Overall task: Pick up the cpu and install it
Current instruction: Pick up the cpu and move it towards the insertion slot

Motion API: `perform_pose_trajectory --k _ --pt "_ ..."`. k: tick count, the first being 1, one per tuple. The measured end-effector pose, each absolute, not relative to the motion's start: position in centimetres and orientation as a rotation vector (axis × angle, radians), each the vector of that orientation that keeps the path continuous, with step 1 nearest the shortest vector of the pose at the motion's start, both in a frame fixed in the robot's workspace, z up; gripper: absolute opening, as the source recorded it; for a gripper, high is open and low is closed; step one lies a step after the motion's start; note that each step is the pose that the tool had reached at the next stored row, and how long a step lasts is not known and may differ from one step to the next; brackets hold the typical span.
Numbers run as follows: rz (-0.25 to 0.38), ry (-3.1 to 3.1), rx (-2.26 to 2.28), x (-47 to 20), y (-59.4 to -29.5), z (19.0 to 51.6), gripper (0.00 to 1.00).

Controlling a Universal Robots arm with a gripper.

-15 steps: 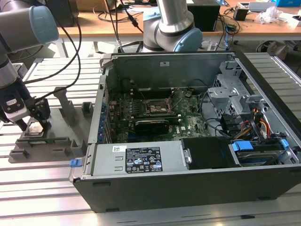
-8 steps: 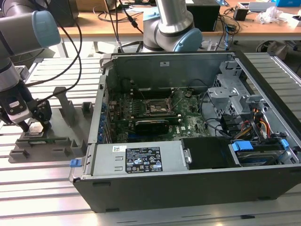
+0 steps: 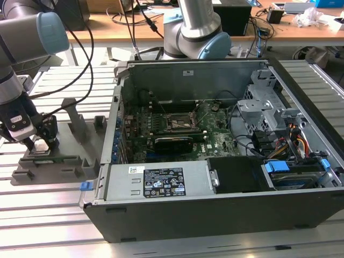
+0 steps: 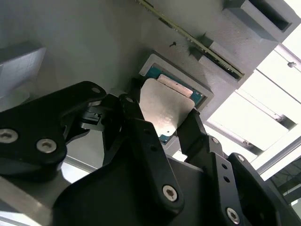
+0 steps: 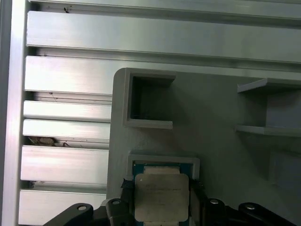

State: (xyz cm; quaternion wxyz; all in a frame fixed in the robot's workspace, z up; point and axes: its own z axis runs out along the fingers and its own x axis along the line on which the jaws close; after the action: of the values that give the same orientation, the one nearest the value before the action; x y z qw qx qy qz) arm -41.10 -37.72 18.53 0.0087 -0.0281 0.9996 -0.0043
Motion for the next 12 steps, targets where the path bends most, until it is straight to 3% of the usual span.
perform_pose_trajectory --k 12 --pt "-0.014 3.123 -0.088 -41.1 -37.72 18.53 0.55"
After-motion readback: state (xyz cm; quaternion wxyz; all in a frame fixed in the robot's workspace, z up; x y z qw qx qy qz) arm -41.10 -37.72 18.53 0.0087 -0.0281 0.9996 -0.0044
